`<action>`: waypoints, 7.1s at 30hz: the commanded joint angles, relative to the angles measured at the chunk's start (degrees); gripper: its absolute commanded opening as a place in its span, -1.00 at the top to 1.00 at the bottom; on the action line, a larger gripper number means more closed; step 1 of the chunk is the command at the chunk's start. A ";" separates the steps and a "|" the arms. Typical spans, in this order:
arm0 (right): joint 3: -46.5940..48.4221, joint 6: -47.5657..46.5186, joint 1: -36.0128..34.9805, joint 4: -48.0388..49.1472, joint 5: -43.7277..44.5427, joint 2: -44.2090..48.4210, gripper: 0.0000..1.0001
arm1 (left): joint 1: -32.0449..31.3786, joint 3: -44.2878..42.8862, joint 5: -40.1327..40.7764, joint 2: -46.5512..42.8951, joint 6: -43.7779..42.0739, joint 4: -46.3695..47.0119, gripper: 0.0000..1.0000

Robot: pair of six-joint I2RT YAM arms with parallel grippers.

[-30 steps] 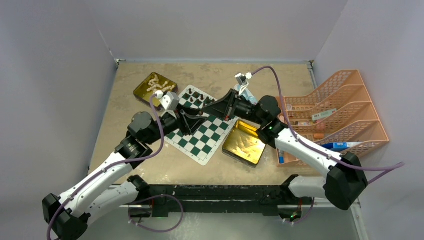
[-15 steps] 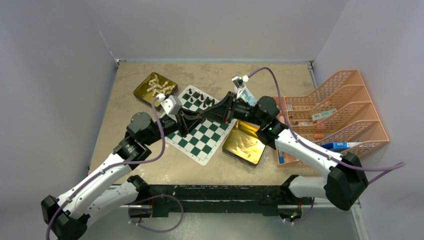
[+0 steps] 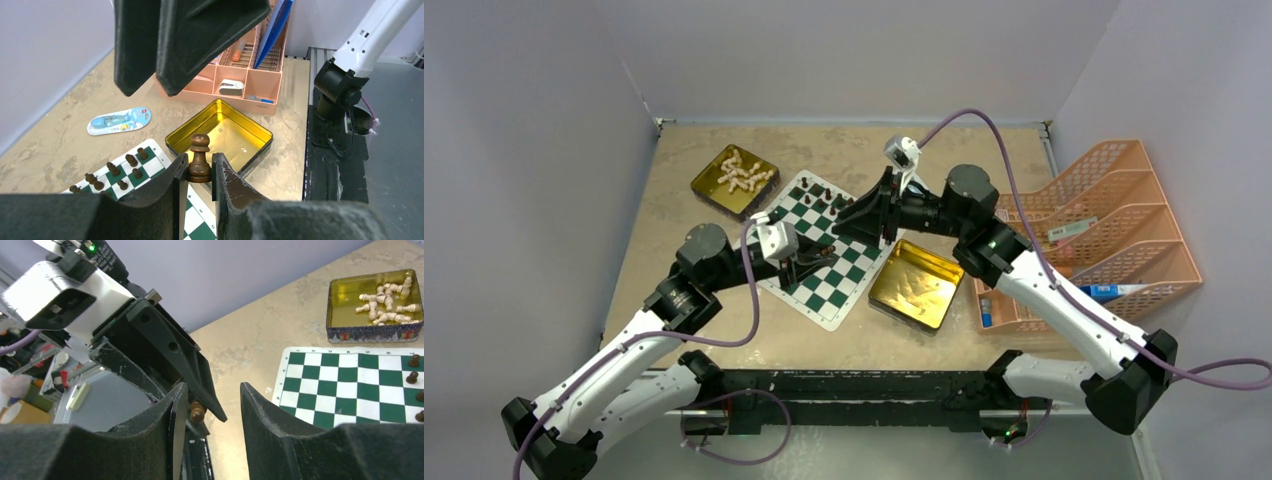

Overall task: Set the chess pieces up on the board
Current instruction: Place the chess piece on the chessboard, then reset both arms

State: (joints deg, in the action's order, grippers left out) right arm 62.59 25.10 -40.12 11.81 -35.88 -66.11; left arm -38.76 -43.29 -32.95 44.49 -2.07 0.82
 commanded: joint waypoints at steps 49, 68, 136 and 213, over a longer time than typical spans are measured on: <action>-3.45 0.61 -1.81 2.24 -1.16 -1.41 0.81 | -0.08 -1.78 5.71 -0.33 0.50 -0.08 0.22; 5.10 -7.78 -1.90 -16.71 39.70 -12.64 0.86 | -0.08 -1.71 30.57 -10.33 -1.04 -13.80 -0.39; 5.78 -2.94 2.55 -19.78 53.43 -40.73 0.50 | -0.02 1.10 33.65 -14.87 1.63 -14.03 -0.45; -0.70 -4.41 3.48 -12.08 39.22 4.76 -0.98 | -0.08 -18.91 23.20 4.62 23.21 -20.62 -0.61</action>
State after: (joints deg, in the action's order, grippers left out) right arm 64.71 20.47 -36.77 -3.90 7.97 -64.93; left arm -38.76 -59.27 -6.68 51.62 18.52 -21.17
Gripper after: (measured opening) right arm 0.971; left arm 0.806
